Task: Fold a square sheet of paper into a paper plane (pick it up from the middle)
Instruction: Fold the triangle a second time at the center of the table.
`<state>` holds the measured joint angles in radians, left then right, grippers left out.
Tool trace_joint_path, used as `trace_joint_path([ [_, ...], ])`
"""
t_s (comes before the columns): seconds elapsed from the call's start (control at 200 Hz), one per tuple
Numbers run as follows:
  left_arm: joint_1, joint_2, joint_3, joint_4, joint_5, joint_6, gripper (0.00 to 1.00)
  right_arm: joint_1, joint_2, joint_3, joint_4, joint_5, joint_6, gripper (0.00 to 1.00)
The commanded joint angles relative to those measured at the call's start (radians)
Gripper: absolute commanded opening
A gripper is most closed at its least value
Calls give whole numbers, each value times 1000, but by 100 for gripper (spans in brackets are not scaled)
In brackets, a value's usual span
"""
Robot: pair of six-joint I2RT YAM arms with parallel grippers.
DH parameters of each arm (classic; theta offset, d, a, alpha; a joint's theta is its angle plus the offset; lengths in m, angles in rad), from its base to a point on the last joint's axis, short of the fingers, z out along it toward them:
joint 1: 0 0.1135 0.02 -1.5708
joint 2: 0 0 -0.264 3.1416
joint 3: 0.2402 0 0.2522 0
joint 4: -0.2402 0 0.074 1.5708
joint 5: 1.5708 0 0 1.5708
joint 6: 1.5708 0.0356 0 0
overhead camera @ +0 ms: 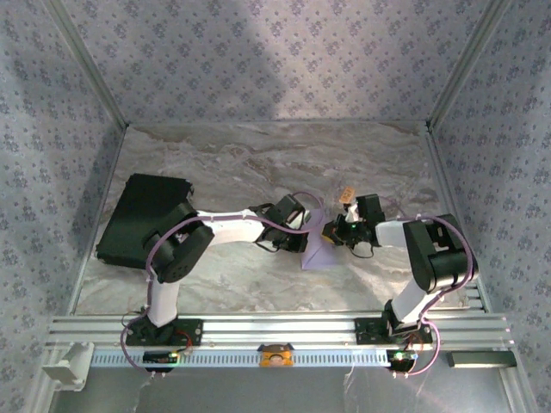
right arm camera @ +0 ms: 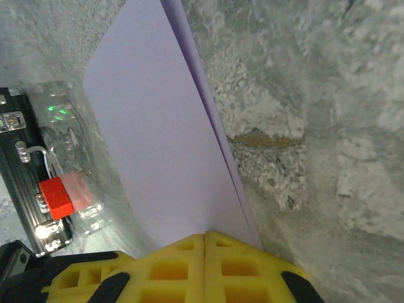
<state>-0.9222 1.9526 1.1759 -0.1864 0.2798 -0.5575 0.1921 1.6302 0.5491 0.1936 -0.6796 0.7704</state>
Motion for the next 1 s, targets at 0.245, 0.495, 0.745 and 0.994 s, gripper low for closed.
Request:
trace_joint_path([
  [0.245,1,41,-16,-82,2,24,0,-6,-108,-1,-37,-17,1,6],
  [0.495,3,43,-19,-77,-2,23,0,104,-106,-14,-37,12,26,5],
  [0.745,3,47,-15,-72,2,21,0,112,-44,-69,8,54,34,4],
  [0.994,3,24,-11,-74,-1,13,2,107,-27,-120,-3,89,20,3],
])
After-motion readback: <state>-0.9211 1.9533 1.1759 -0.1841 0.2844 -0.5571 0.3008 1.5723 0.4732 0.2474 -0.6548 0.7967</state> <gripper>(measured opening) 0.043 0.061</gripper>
